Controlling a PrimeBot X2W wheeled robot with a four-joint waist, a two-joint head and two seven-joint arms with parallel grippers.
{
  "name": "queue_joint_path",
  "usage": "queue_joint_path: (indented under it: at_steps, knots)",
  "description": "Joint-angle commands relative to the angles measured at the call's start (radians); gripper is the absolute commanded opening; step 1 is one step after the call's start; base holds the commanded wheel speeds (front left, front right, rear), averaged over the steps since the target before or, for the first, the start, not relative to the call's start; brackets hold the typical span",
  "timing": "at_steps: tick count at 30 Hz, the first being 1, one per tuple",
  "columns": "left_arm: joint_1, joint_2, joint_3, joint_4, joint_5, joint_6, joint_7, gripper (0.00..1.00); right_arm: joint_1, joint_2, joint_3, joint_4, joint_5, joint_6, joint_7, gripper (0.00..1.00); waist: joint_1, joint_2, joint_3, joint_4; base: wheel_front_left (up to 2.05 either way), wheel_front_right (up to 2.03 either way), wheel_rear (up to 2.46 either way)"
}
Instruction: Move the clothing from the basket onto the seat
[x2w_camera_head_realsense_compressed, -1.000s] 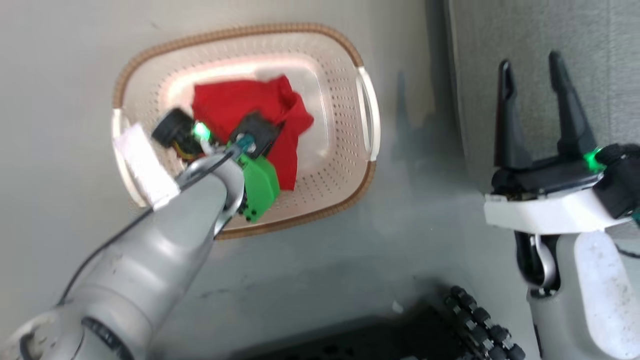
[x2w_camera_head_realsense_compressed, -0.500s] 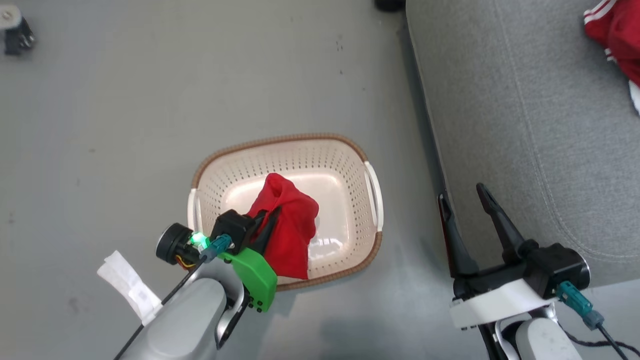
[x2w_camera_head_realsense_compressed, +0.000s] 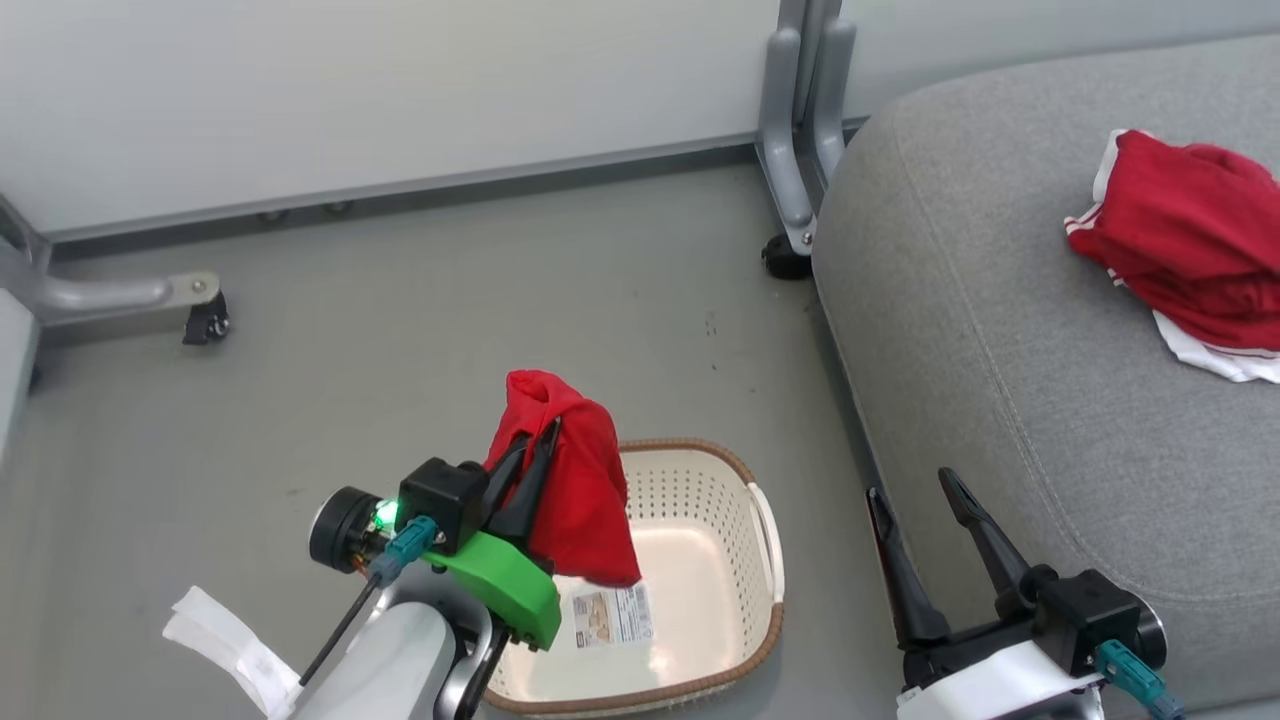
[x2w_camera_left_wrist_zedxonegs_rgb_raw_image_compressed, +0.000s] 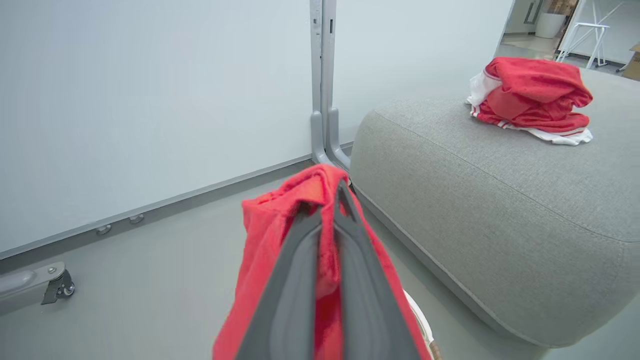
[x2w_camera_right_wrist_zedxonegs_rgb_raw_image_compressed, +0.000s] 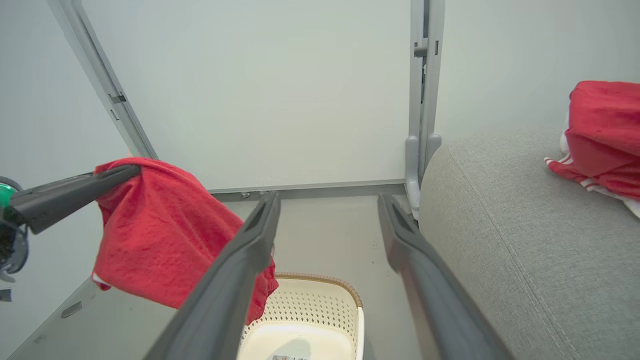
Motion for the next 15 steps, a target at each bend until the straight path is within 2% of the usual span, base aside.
queue_joint_path:
  at_steps: [1,8,15]
  knots:
    - [0.025,-0.009,0.011,-0.016,0.007,-0.006,-0.003,0.0,0.023,-0.003,-0.002,0.0,0.007,-0.001,-0.003,1.0,0.0001,0.0,-0.087,0.013,0.0,0.0,0.0]
    - [0.024,-0.043,0.046,-0.107,-0.012,-0.016,-0.003,0.0,0.029,-0.003,0.051,0.004,-0.012,-0.001,-0.003,1.0,0.0001,0.0,-0.105,0.015,0.0,0.0,0.0]
    - [-0.001,-0.079,0.031,-0.198,-0.045,-0.016,0.013,0.0,0.025,-0.019,0.145,0.027,-0.058,-0.001,-0.003,1.0,0.0001,0.0,-0.104,0.021,0.0,0.0,0.0]
